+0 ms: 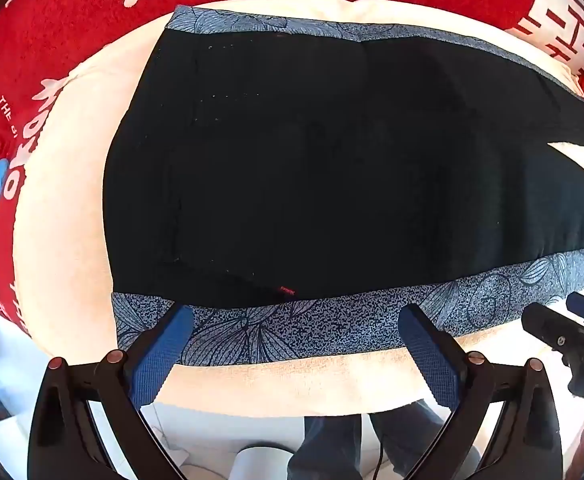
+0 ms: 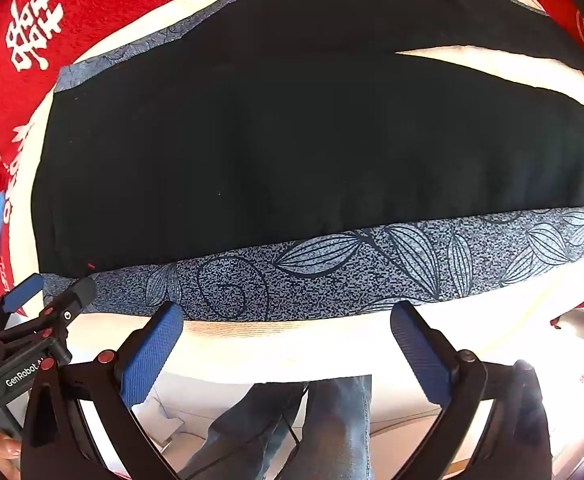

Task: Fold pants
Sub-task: 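Position both grippers open over the patterned cuffs of the black pants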

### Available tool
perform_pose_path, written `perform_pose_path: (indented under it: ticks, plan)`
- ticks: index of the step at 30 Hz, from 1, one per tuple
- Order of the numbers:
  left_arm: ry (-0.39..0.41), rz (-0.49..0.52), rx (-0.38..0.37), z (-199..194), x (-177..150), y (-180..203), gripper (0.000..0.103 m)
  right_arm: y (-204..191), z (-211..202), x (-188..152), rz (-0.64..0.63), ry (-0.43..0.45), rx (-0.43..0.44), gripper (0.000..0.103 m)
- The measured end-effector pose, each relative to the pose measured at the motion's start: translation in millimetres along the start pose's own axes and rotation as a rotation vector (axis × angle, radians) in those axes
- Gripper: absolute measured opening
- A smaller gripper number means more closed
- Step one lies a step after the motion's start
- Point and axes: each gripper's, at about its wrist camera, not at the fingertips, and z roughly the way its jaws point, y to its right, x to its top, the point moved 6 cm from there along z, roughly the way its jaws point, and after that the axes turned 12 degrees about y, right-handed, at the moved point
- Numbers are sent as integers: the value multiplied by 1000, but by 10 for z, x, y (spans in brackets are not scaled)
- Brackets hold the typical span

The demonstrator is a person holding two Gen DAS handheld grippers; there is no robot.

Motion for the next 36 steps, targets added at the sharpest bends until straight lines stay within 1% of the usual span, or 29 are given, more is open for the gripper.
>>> perform_pose_path:
  ticks: [6, 7, 15, 21, 24, 27, 28, 32, 36]
  plan:
    - [5, -11, 4, 21, -31, 115, 103, 40, 24, 26, 0, -2, -4, 103]
    - [3, -8, 5, -2, -30, 31, 103, 34, 26, 33, 1, -2, -5, 103]
    - [2, -8, -2, 32, -65, 49, 103, 59, 86, 13, 0, -5, -3, 103]
    - [0, -15, 0, 77, -122, 11, 103, 95, 117, 0, -4, 0, 7, 103]
    - [7, -13, 0, 86, -197, 54, 103, 98, 127, -34, -6, -4, 9, 103]
    - [7, -17, -11, 81, -220, 62, 103, 115, 128, -56, -9, -6, 9, 103]
    - [4, -16, -20, 44, -178, 60, 103, 114, 124, -61, -9, -5, 11, 103]
    - [0, -22, -12, 54, -224, 48, 103, 98, 116, -65, -8, 1, 29, 103]
    - [3, -37, 0, 73, -275, -5, 103, 72, 99, -81, 3, 9, 71, 103]
